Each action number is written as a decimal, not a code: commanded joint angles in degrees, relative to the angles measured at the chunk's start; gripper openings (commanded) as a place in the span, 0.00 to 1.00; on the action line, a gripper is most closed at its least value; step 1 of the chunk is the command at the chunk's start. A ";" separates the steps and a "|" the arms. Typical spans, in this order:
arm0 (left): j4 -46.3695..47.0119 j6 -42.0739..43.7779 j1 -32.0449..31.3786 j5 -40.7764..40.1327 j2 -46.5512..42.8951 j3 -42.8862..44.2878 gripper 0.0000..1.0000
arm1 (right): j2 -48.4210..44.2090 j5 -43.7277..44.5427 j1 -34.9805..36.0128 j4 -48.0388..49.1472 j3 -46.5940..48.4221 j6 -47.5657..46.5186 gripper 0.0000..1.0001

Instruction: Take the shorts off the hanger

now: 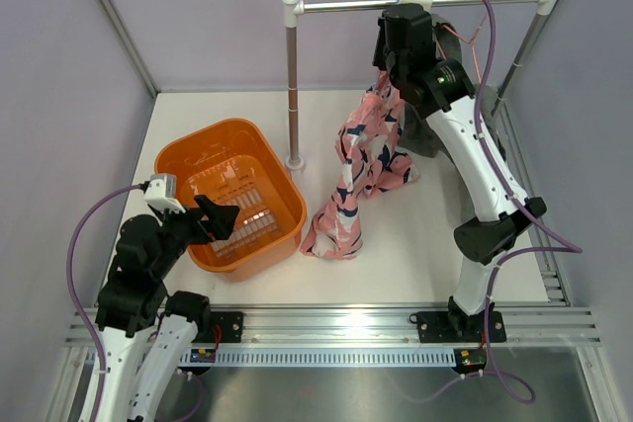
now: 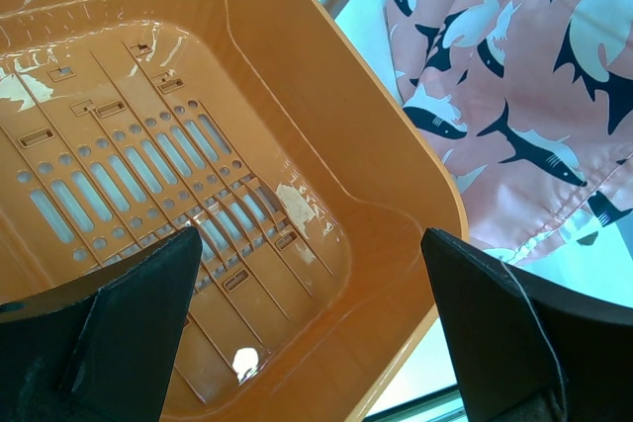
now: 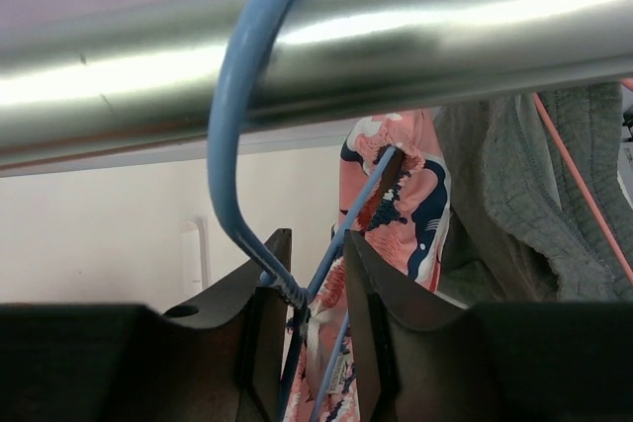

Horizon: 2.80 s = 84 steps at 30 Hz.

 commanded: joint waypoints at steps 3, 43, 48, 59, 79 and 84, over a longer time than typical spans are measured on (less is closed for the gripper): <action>2.33 -0.30 -0.27 -0.59 -0.81 0.19 0.99 | 0.59 2.19 0.94 -0.12 2.58 -0.23 0.22; 4.53 2.16 -0.36 5.30 -1.43 0.10 0.99 | -41.04 -25.23 2.69 -0.92 -34.66 7.23 0.00; 7.24 -1.42 -0.36 8.37 1.82 2.82 0.99 | -54.57 -24.44 7.17 -3.03 -47.41 12.50 0.00; 12.62 -2.24 -33.00 -21.36 27.11 21.61 0.99 | -58.12 -21.72 7.89 -6.55 -50.24 14.09 0.00; 17.37 -3.64 -58.46 -46.90 66.07 47.91 0.99 | -56.44 -18.38 7.97 -9.97 -47.69 15.32 0.00; 16.22 -5.83 -58.46 -48.21 68.36 47.04 0.99 | -56.88 -17.94 7.89 -10.94 -46.38 14.88 0.00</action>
